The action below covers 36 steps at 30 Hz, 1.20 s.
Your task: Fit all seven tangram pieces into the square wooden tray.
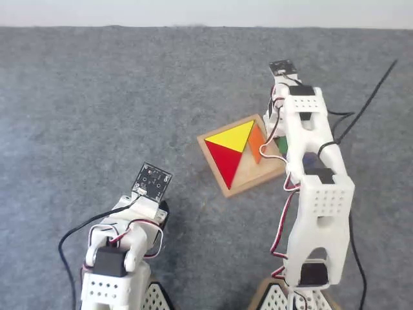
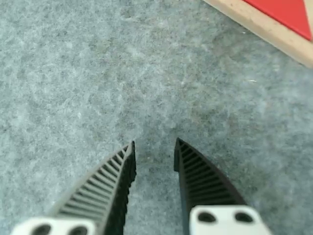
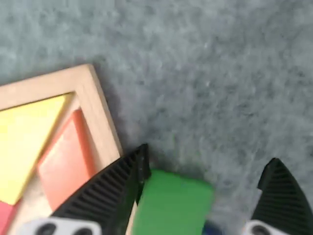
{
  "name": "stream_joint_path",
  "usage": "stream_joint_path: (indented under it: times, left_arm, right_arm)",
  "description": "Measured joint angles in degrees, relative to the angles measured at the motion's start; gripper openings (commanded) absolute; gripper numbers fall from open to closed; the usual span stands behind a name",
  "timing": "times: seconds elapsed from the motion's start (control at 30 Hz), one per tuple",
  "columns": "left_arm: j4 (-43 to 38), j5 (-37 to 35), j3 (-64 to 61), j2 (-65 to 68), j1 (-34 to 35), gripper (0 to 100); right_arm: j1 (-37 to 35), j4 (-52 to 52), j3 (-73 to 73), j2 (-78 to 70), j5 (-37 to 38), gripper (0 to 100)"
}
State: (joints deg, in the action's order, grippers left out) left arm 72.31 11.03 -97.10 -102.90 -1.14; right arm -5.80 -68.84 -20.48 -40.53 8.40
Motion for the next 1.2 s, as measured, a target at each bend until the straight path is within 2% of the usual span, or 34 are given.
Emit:
stream_joint_path:
  times: [0.33,0.6,0.9,1.0,1.2]
  left_arm:
    - [0.00,0.00,0.00,0.00,0.09,12]
    - [0.00,0.00,0.00,0.00,0.00,12]
    - [0.00,0.00,0.00,0.00,0.09,12]
    - [0.00,0.00,0.00,0.00,0.09,12]
    - [0.00,0.00,0.00,0.00,0.09,12]
  right_arm:
    - [-2.55,-3.52,3.34,1.49,0.44,37.3]
    - [-4.66,5.80,24.26,15.30,0.44,37.3]
    - [-5.98,10.29,43.25,37.01,-1.32,37.3]
    - [-3.78,11.08,48.26,42.55,-2.20,37.3]
    - [6.95,12.57,52.31,47.47,-2.90,37.3]
